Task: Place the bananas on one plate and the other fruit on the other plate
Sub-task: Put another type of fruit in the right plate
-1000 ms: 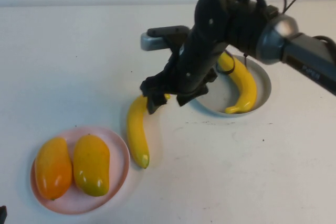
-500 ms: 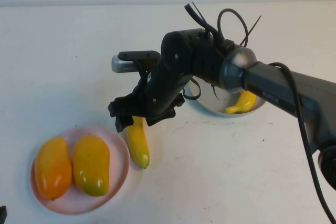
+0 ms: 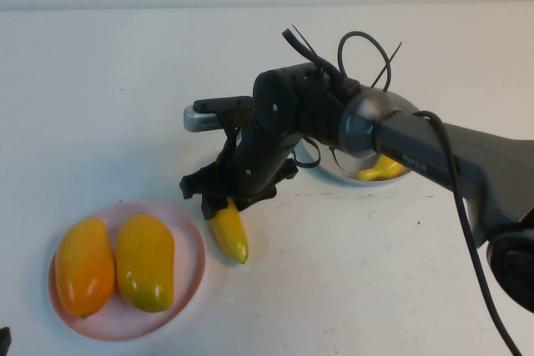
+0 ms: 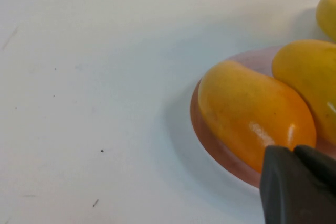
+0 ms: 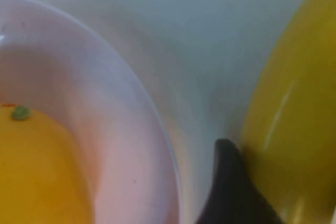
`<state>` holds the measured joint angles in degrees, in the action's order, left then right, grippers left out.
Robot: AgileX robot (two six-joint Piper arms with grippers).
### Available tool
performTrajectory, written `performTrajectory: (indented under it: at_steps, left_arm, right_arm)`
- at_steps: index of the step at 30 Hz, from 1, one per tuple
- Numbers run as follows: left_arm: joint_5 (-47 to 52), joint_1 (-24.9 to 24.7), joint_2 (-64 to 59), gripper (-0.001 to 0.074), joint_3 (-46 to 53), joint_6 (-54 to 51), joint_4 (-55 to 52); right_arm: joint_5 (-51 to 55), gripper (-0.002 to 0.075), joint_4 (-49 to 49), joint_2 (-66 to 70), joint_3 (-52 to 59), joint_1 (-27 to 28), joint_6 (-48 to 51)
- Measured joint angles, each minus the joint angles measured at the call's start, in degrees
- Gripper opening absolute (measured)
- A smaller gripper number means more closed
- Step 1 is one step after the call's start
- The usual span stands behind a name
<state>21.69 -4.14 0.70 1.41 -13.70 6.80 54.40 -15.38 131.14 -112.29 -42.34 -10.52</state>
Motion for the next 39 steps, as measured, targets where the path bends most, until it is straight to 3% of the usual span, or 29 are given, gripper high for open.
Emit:
performTrajectory:
  at_steps: [3, 13, 27, 39]
  left_arm:
    - [0.00, 0.00, 0.00, -0.0004, 0.00, 0.00, 0.00]
    - [0.00, 0.00, 0.00, -0.0004, 0.00, 0.00, 0.00]
    - [0.00, 0.00, 0.00, -0.0004, 0.00, 0.00, 0.00]
    - [0.00, 0.00, 0.00, -0.0004, 0.00, 0.00, 0.00]
  right_arm:
    - [-0.36, 0.0302, 0.65, 0.00, 0.00, 0.00, 0.23]
    - [0.39, 0.0302, 5.67, -2.87, 0.00, 1.30, 2.87]
    - [1.82, 0.0302, 12.13, -6.10, -0.13, 15.43, 2.85]
    - [0.34, 0.0316, 12.28, -2.46, -0.17, 16.69, 2.85]
